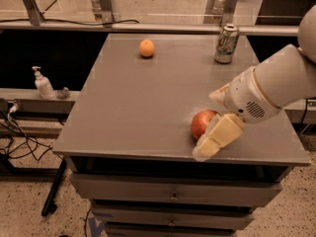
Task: Move apple near orange
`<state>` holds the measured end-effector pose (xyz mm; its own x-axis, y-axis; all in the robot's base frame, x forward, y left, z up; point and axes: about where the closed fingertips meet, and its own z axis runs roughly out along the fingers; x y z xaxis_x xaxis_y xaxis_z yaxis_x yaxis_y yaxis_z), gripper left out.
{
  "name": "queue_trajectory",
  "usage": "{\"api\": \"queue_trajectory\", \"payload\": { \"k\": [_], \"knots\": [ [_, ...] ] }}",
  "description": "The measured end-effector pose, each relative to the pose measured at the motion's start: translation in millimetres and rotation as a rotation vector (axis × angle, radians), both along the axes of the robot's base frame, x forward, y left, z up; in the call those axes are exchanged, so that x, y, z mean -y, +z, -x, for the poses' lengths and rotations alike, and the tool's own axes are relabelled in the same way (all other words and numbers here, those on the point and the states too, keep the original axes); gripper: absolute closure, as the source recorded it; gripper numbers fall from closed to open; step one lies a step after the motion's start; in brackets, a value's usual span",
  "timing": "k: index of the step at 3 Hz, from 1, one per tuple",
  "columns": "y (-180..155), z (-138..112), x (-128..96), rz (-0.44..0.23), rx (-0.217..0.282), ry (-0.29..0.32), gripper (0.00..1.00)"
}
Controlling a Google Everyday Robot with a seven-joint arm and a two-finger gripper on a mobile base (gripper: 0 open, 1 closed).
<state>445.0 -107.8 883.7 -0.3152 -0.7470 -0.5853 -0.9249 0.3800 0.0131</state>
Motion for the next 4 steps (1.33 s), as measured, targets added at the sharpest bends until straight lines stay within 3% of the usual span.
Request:
{"api": "queue_trajectory", "payload": {
  "k": [1,2,4],
  "knots": [
    [-21.6,-8.1,-8.9,-0.011,0.019,0.023,0.00],
    [-36.6,-22.8,-7.5,-0.015,0.059,0.045,0.17],
    [-35.8,-48.1,-4.7,-0.008,0.125,0.072,0.63]
  ]
}}
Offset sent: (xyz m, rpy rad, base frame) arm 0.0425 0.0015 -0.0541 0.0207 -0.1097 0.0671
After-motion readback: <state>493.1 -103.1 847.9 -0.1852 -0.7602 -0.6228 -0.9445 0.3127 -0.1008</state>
